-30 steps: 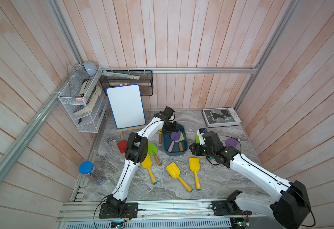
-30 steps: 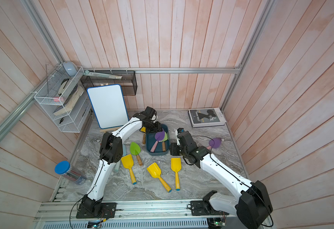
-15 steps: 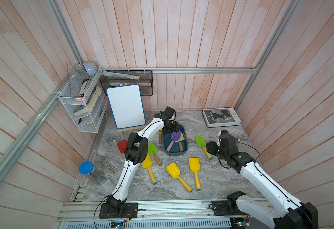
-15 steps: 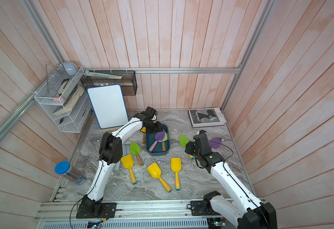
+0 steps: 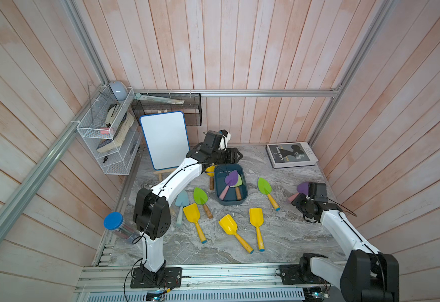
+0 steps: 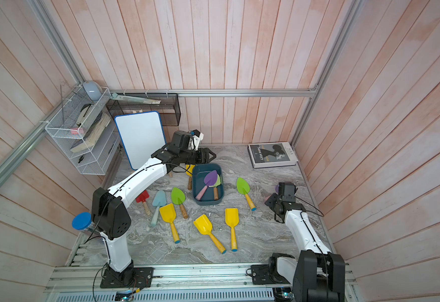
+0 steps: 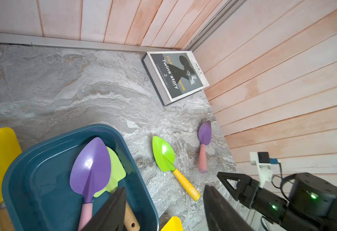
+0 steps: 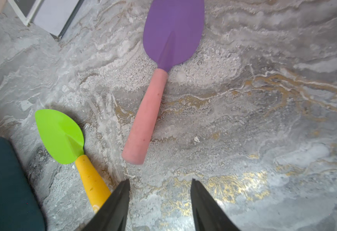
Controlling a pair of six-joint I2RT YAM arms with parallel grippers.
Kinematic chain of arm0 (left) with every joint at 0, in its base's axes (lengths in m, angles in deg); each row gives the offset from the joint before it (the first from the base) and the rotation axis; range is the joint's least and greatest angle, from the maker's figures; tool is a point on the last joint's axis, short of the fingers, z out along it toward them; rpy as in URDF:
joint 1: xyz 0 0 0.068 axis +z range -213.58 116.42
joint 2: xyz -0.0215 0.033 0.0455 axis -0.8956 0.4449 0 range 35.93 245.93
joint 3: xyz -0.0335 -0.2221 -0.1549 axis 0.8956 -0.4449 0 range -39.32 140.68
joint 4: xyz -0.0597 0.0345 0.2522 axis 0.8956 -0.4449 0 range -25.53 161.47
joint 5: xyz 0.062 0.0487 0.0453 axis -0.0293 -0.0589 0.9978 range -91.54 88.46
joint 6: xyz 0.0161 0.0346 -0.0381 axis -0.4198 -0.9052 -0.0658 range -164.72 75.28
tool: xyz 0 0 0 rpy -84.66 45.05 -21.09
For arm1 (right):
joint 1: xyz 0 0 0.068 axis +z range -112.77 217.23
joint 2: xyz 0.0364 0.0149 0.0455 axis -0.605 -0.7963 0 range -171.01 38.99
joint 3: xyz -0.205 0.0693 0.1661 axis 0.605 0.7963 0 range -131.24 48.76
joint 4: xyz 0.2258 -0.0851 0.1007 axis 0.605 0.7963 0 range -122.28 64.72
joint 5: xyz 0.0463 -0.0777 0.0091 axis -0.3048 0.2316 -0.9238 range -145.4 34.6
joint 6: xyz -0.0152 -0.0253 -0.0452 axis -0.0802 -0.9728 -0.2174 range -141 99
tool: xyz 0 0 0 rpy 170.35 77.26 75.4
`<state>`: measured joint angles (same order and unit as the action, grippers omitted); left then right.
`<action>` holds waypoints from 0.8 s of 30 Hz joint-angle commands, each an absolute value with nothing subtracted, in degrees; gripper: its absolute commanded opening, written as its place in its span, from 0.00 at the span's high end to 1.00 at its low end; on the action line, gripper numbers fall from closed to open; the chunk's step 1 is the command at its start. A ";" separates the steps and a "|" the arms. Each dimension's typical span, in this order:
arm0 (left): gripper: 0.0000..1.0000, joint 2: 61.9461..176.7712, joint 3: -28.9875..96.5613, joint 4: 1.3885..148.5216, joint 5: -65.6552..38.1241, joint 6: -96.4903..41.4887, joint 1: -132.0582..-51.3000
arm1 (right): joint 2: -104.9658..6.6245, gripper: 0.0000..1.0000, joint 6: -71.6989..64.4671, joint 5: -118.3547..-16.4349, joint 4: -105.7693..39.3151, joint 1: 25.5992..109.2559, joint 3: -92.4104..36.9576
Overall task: Put the shovel into the storage box
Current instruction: Pick up the shovel from the center of the board.
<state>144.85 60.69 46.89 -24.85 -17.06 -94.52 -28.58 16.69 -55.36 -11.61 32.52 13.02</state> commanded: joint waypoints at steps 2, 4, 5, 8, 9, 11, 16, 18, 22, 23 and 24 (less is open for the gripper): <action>0.33 144.93 56.53 50.37 -27.70 -18.24 -94.52 | -33.17 0.42 16.45 -56.72 -15.19 32.05 9.89; 0.33 144.59 55.39 50.95 -27.79 -18.46 -94.52 | -35.20 0.41 16.44 -56.89 -16.03 32.11 9.22; 0.33 144.56 55.04 51.28 -27.70 -18.48 -94.52 | -35.83 0.41 16.44 -56.92 -16.31 32.05 9.03; 0.33 144.56 54.55 51.85 -27.73 -18.67 -94.52 | -37.48 0.41 16.36 -56.73 -17.22 32.04 8.62; 0.33 144.63 54.70 51.94 -27.83 -18.77 -94.52 | -37.92 0.41 16.35 -56.64 -17.44 32.04 8.52; 0.33 144.85 54.87 52.05 -27.99 -18.96 -94.52 | -38.88 0.41 16.31 -56.45 -17.77 32.04 8.25; 0.33 145.75 55.10 51.95 -28.42 -18.97 -94.43 | -42.10 0.41 16.45 -56.27 -19.45 32.05 7.44; 0.33 145.93 54.99 51.94 -28.33 -18.95 -94.42 | -43.72 0.41 16.33 -56.27 -19.95 32.09 6.65; 0.33 146.06 55.18 51.67 -28.17 -18.92 -94.43 | -46.70 0.41 16.18 -56.27 -20.38 32.09 5.39; 0.33 146.06 55.17 51.69 -28.17 -18.96 -94.39 | -47.10 0.42 16.26 -56.28 -20.57 32.05 5.43; 0.33 146.02 55.16 51.61 -28.20 -18.97 -94.47 | -47.51 0.43 16.34 -56.43 -20.91 32.05 5.65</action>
<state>145.09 54.74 50.50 -27.29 -17.76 -94.52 -46.39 16.65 -56.54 -19.85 32.45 6.61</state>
